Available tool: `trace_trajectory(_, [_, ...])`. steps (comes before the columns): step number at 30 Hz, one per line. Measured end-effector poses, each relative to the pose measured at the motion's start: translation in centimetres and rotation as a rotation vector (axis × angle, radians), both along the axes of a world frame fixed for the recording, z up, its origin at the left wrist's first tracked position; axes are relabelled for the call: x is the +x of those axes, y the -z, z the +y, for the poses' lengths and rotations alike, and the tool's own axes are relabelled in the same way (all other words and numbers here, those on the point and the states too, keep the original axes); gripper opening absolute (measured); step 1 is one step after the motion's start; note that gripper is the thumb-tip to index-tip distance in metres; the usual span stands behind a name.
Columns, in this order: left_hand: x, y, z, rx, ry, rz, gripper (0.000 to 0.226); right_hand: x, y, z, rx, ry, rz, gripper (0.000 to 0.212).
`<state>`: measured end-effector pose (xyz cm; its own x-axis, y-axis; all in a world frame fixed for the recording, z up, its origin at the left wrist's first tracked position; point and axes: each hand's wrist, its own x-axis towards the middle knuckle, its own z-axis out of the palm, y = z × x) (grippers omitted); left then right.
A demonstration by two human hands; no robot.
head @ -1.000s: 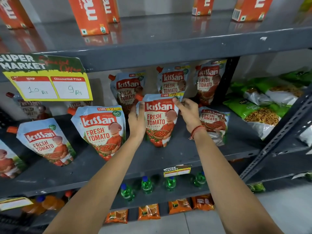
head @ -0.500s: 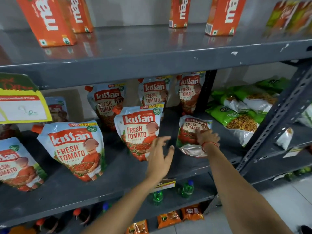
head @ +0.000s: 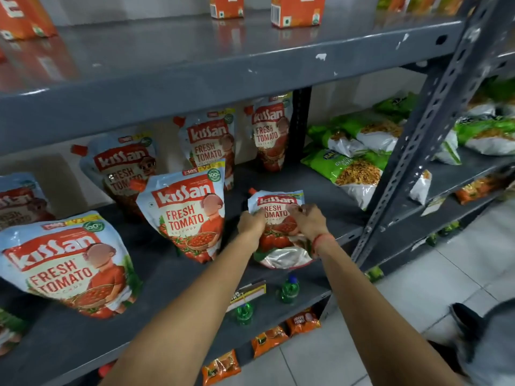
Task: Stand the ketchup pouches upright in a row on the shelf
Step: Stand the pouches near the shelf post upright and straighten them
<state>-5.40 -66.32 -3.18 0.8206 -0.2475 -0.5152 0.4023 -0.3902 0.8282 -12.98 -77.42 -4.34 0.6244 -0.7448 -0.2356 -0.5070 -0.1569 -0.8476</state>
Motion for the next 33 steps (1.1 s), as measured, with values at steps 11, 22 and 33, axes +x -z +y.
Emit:
trace_trajectory(11, [0.7,-2.7,-0.7,-0.259,-0.075,0.153,0.048,1.4,-2.3,-2.0,0.462,0.266,-0.225,0.038])
trace_trajectory(22, [0.8,-10.0,-1.6,-0.309,0.210,-0.704,0.055,1.0,-10.1,-4.9,0.312,0.102,-0.696,0.022])
trace_trajectory(33, [0.1,-7.3,-4.3,-0.470,0.304,-0.433,0.022,0.7,-7.3,-8.3,0.172,0.117,-0.656,0.044])
